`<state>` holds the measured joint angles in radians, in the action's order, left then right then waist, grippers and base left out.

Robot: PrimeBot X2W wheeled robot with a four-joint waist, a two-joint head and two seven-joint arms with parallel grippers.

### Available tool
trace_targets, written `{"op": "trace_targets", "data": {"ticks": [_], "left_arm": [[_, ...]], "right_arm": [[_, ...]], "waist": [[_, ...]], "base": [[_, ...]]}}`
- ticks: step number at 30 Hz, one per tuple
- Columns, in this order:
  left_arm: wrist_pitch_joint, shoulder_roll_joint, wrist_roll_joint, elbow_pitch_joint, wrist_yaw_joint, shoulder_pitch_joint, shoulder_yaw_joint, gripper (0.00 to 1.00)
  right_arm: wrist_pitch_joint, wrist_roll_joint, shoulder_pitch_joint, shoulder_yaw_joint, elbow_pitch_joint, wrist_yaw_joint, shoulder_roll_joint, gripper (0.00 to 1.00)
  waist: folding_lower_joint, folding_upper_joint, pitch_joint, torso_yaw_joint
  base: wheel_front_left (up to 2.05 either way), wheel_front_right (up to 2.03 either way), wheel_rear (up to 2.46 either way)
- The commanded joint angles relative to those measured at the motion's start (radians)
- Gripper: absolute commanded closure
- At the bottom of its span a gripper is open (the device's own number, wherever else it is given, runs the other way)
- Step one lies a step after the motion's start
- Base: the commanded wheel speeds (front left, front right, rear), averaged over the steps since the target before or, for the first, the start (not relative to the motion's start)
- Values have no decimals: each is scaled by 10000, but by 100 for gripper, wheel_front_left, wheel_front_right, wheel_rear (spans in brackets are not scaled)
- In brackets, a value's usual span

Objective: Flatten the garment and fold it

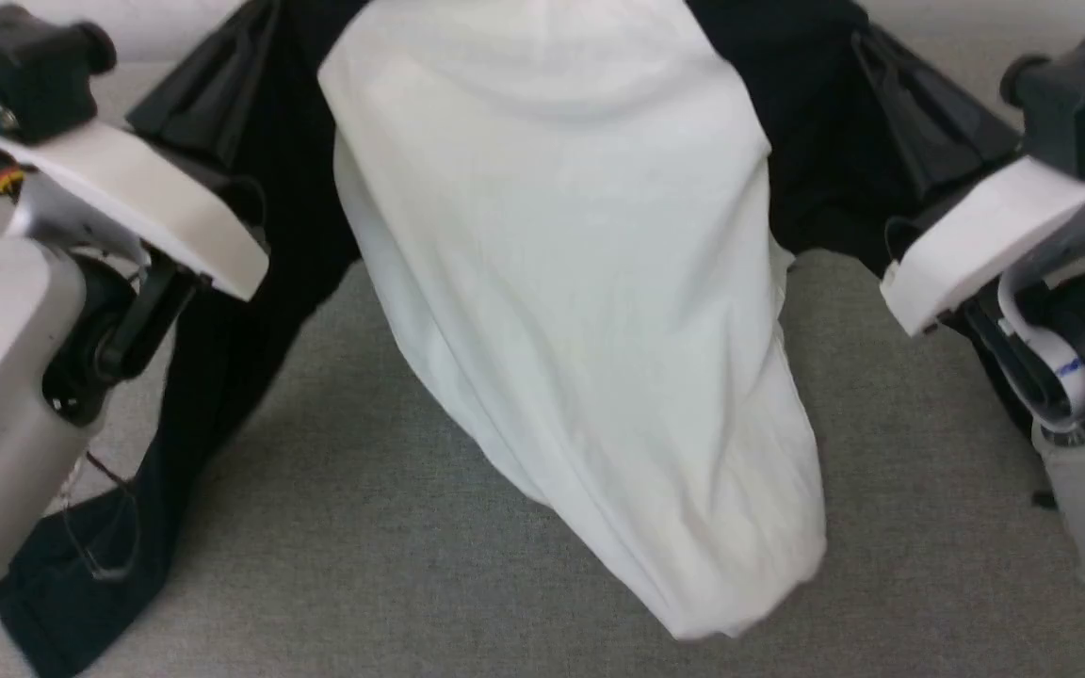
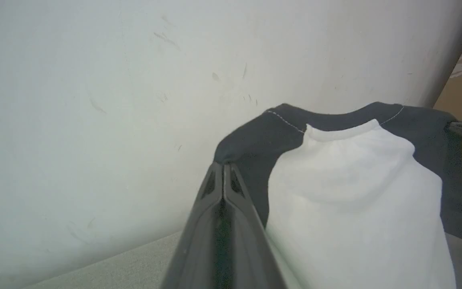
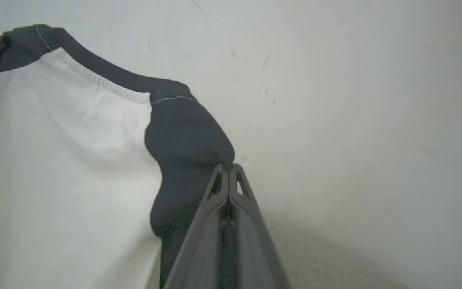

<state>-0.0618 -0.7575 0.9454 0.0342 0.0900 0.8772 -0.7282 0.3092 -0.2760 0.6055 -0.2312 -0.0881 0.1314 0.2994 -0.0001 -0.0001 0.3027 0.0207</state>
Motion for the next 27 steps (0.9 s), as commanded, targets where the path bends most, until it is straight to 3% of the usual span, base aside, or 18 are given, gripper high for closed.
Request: {"op": "trace_targets", "data": {"ticks": [1,8,15,22,27], "left_arm": [[5,53,-199,-115,209,380,97,100],[374,463,-665,132,722,1571,163,100],[1015,771,-1067,1014,745,2964,39,100],[1299,1031,-1459,1896,736,4292,52,100],[1450,1267,-1567,2731,803,5393,256,100]], "right_arm": [[32,-79,446,-56,-42,-7,-16,100],[103,-109,1741,-362,408,-7,80,100],[183,-201,3132,-596,1327,-7,26,100],[20,120,4845,-835,2348,-7,-11,100],[54,362,6604,-1014,3669,-7,-429,100]], "waist": [[1,1,-587,69],[1,1,-1257,93],[1,1,-1586,94],[1,1,-1502,-14],[1,1,-780,-287]], "base": [[0,0,0],[0,0,0],[0,0,0],[0,0,0],[0,0,0]]}}
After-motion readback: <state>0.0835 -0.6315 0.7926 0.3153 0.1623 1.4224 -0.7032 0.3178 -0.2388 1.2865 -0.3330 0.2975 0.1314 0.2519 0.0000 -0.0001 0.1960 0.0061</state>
